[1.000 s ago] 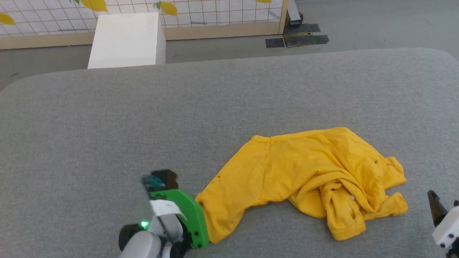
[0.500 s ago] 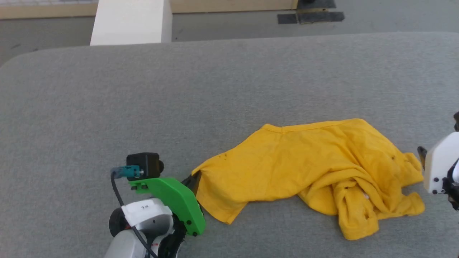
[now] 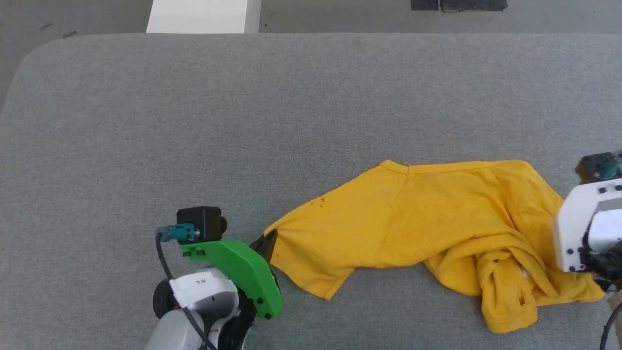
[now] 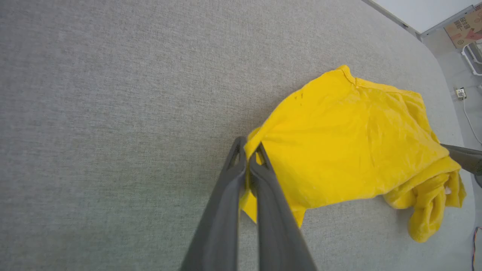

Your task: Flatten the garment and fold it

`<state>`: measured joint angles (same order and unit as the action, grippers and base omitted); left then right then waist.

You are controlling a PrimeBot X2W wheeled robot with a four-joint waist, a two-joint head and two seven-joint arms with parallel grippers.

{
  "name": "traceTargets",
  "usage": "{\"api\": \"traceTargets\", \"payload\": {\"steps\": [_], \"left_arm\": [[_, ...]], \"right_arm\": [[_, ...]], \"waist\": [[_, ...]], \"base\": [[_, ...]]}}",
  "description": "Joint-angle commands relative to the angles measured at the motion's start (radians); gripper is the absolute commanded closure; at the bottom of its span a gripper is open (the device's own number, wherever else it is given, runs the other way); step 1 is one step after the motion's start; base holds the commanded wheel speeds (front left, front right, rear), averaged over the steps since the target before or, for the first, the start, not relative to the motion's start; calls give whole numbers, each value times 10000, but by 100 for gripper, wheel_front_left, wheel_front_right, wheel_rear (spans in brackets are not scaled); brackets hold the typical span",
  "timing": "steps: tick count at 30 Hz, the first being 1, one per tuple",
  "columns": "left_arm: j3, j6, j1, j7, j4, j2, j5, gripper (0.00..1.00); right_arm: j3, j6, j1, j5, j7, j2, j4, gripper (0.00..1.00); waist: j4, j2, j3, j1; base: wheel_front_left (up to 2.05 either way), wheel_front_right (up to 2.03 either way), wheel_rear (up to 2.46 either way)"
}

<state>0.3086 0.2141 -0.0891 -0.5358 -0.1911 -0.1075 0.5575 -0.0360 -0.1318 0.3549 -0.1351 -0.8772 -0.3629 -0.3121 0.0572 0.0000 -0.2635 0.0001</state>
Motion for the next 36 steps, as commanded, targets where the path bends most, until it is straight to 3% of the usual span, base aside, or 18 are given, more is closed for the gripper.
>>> {"api": "traceTargets", "payload": {"steps": [1,7,10,14,19,22,26,31,36], "left_arm": [[-84,-99,-194,169,30,8,155,100],[-927,-556,-792,860,28,99,1114,100],[-1654,-809,-1599,1116,282,253,2137,100],[-2233,-1035,-3401,994,1332,3,2564,100],[-2996,-928,-6113,1443,2876,-182,2680,100],[-3353,-755,-7769,1912,3963,-420,2490,100],[-3127,-646,-9606,2381,5036,-1073,1570,100],[-2539,-647,-11555,2949,5863,-1714,382,100],[-2276,-676,-13090,3830,6201,-1906,-276,100]], "right_arm": [[129,11,-13,-224,-15,125,-137,100],[644,11,635,-1413,407,-244,787,100],[758,11,1396,-2033,493,-244,1159,100],[604,11,2953,-2735,300,109,1082,100],[733,11,5072,-2717,152,402,523,100],[766,11,6454,-2650,186,766,-37,100],[1142,11,8147,-1852,504,842,-795,100],[513,11,10022,-915,1519,1374,-1809,100],[-258,11,11359,118,2941,1818,-2580,100]], "waist": [[-84,0,220,-1],[-293,0,796,-1],[-408,0,1014,-1],[-537,0,1085,-1],[-708,0,906,-1],[-902,0,692,-1],[-1186,0,400,-1],[-1383,0,25,-1],[-1473,0,-416,-1]], "base": [[0,0,0],[0,0,0],[0,0,0],[0,0,0],[0,0,0],[0,0,0],[0,0,0],[0,0,0],[0,0,0]]}}
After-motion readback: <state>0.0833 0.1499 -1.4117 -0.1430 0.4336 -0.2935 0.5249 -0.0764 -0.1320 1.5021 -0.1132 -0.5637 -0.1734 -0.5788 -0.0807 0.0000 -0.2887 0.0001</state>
